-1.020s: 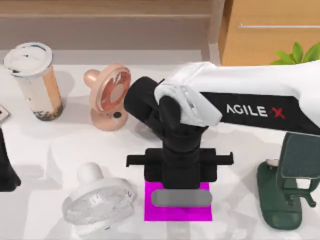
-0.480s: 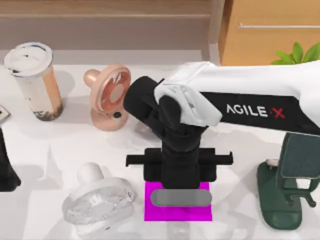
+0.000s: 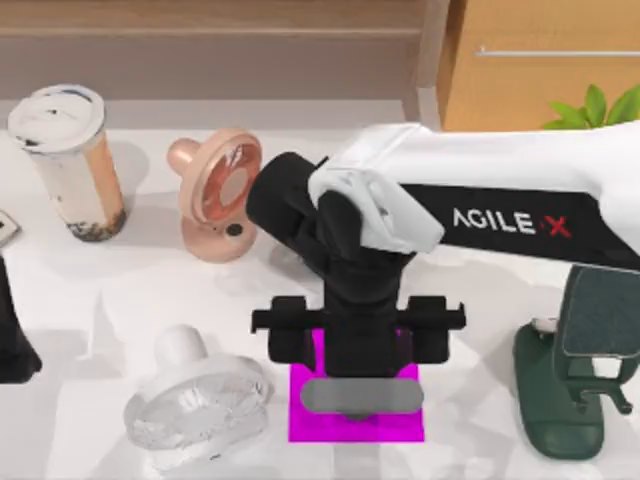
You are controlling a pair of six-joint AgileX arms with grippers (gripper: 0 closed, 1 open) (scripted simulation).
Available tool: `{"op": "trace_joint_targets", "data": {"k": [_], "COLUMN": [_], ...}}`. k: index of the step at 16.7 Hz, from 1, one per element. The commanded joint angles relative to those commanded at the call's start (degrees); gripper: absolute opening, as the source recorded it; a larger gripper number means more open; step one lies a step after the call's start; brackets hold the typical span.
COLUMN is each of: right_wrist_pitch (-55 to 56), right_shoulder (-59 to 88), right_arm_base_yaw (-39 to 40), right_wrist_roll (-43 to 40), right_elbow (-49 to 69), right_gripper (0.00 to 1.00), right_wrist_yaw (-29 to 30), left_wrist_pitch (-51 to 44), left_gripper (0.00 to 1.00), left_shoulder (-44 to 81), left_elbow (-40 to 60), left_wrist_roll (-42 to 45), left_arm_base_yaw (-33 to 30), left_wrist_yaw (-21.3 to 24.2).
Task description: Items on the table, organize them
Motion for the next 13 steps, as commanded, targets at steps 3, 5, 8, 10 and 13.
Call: {"op": "trace_joint_targets", "data": {"k": [3, 5, 8, 10, 13], "right_wrist_pitch": [0.0, 0.0, 0.0, 0.0, -0.2], "right_shoulder": [0.0, 0.0, 0.0, -0.5, -4.0], "right_arm_base_yaw": [0.0, 0.0, -0.1, -0.5, -4.3], "right_wrist_roll": [0.0, 0.0, 0.0, 0.6, 5.9], "right_elbow": [0.0, 0.0, 0.0, 0.5, 4.4], "right_gripper": [1.0, 1.0, 1.0, 1.0, 1.0], "right_wrist_yaw": [0.0, 0.0, 0.0, -0.2, -1.2], "left_wrist_pitch": [0.0, 0.0, 0.0, 0.0, 0.0], "left_gripper": [1.0, 1.0, 1.0, 1.0, 1.0], "left_shoulder": [0.0, 0.0, 0.0, 0.0, 0.0], "left_elbow": [0.0, 0.0, 0.0, 0.0, 0.0], "left_wrist_roll": [0.0, 0.0, 0.0, 0.0, 0.0], "left_arm_base_yaw": [0.0, 0.0, 0.0, 0.0, 0.0], "left_wrist_yaw": [0.0, 0.0, 0.0, 0.0, 0.0]}}
